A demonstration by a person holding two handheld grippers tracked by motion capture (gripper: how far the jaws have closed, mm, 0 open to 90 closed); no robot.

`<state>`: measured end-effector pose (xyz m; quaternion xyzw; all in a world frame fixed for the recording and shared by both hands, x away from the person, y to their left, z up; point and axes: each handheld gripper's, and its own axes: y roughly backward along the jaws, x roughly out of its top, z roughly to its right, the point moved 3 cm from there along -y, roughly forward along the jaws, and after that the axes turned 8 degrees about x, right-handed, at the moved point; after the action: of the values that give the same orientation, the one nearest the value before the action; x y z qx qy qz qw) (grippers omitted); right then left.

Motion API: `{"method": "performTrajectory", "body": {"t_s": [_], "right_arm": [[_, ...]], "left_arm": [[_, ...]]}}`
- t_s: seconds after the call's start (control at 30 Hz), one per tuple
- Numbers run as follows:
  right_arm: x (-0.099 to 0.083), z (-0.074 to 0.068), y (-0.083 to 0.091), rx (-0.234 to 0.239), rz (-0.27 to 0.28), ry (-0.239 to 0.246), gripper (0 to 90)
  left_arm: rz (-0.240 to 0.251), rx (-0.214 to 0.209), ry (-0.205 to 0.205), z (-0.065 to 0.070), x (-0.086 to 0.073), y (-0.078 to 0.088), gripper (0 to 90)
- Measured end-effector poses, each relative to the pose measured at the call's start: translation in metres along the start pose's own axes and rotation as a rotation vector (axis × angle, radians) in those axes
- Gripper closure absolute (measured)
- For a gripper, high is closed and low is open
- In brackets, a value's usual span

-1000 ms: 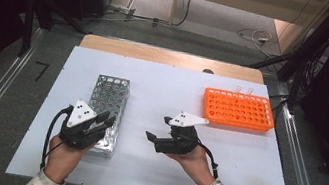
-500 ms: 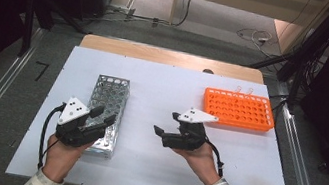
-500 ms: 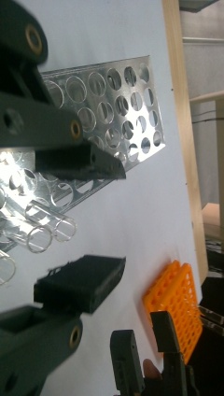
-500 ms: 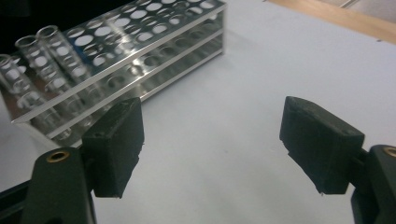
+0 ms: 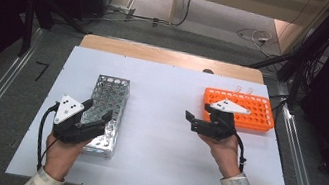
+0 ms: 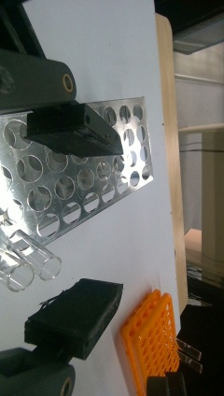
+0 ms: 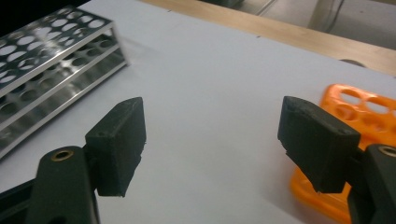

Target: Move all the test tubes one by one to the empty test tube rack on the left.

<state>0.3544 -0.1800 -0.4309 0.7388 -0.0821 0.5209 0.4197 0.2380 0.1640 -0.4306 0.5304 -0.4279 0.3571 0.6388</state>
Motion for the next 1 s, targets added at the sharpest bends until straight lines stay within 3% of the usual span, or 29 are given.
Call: {"method": "performTrajectory", "body": {"t_s": [0.17, 0.5, 1.0], "right_arm": [[0.003, 0.024, 0.013, -0.069, 0.024, -0.021, 23.5], [0.002, 0.075, 0.034, -0.180, 0.069, -0.112, 24.9], [-0.015, 0.135, 0.034, -0.319, 0.068, -0.210, 26.6]], "left_arm": [[0.002, 0.003, -0.006, 0.001, 0.000, 0.001, 27.5], [0.015, 0.014, -0.016, 0.003, 0.001, 0.002, 27.5], [0.021, 0.017, -0.014, 0.003, 0.002, 0.001, 27.5]]}}
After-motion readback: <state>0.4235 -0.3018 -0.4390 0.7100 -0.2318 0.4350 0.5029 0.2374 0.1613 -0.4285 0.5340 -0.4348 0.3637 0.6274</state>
